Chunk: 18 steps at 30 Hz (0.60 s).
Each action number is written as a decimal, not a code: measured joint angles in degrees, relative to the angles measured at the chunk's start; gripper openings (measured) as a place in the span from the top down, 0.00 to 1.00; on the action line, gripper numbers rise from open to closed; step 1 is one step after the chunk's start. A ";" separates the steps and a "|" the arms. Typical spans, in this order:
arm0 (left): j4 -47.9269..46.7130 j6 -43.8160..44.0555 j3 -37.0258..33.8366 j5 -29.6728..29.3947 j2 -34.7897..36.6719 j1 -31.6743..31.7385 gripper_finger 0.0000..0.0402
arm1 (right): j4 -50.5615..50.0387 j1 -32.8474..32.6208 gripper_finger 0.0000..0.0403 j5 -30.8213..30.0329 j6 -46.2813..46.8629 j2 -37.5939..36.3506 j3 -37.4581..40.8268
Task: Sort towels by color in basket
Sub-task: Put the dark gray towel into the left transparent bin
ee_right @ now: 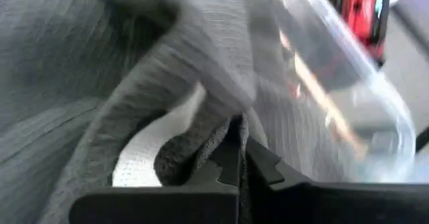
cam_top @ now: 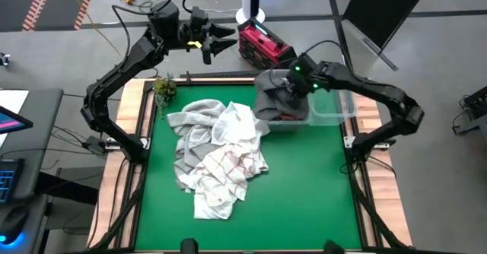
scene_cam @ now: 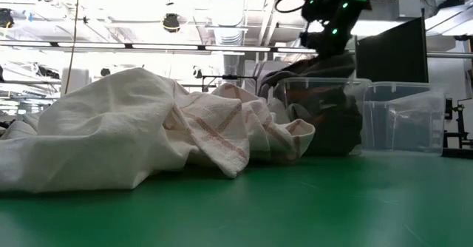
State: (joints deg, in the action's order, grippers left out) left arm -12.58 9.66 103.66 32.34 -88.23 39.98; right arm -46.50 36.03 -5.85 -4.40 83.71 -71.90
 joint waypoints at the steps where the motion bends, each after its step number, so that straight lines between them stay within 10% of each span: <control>1: -0.02 0.01 0.00 0.00 0.00 -0.02 0.44 | 1.92 -0.34 0.95 -0.17 -2.25 1.14 0.00; 18: 0.00 0.65 0.00 0.00 0.00 -0.04 0.44 | 1.33 -0.66 0.92 -0.32 -9.67 19.61 1.96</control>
State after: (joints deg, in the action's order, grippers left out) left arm -12.58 10.31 103.66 32.34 -88.23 39.94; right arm -45.17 35.37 -6.17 -14.07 103.31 -69.94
